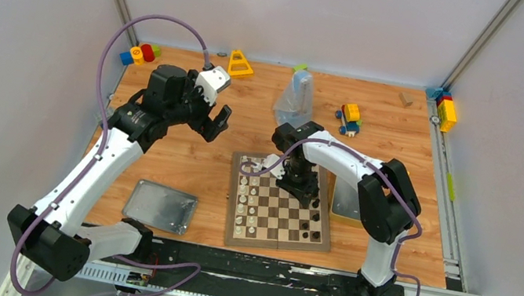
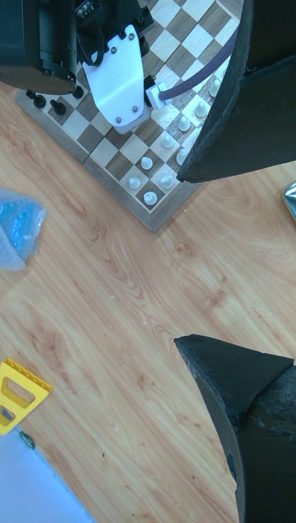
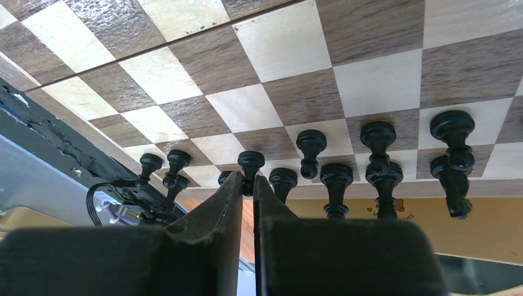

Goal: Set up the chess pieces on the board
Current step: Place the chess piece on the chessboard.

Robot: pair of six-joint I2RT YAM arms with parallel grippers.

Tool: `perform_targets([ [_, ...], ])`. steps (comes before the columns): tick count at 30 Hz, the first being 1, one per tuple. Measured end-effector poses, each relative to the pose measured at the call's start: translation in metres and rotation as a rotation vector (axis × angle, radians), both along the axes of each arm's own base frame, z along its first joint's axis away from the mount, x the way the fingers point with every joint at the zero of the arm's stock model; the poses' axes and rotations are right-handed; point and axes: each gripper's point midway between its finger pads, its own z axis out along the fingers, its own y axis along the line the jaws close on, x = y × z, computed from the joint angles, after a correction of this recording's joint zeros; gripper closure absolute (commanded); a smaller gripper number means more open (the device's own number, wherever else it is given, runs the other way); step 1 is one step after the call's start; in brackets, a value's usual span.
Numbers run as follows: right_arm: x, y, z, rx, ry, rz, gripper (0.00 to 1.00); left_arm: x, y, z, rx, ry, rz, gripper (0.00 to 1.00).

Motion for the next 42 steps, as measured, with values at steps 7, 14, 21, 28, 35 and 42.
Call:
perform_targets([
  [7, 0.0010, 0.0009, -0.0002, 0.003, -0.004, -0.001, 1.00, 0.0001, 0.0001, 0.0000, 0.004, -0.003, -0.003, 0.00],
  [14, 0.0029, 0.0008, -0.0046, -0.009, -0.002, 0.000, 1.00, 0.0002, 0.0003, 0.0001, 0.007, -0.005, -0.005, 0.00],
  [21, 0.0046, 0.0007, -0.0045, -0.012, -0.011, -0.002, 0.99, 0.0002, 0.0002, 0.0001, 0.007, -0.005, -0.006, 0.00],
  [28, 0.0056, 0.0008, -0.0046, -0.014, -0.014, -0.002, 0.94, 0.0002, 0.0002, 0.0001, 0.007, -0.005, -0.006, 0.00],
  [35, 0.0067, 0.0020, -0.0048, -0.011, -0.017, -0.006, 0.89, 0.0001, -0.0001, 0.0001, 0.006, -0.005, -0.008, 0.00],
  [42, 0.0070, 0.0025, -0.0050, -0.010, -0.019, -0.010, 0.81, -0.0002, -0.0005, 0.0002, 0.006, -0.005, -0.011, 0.00],
])
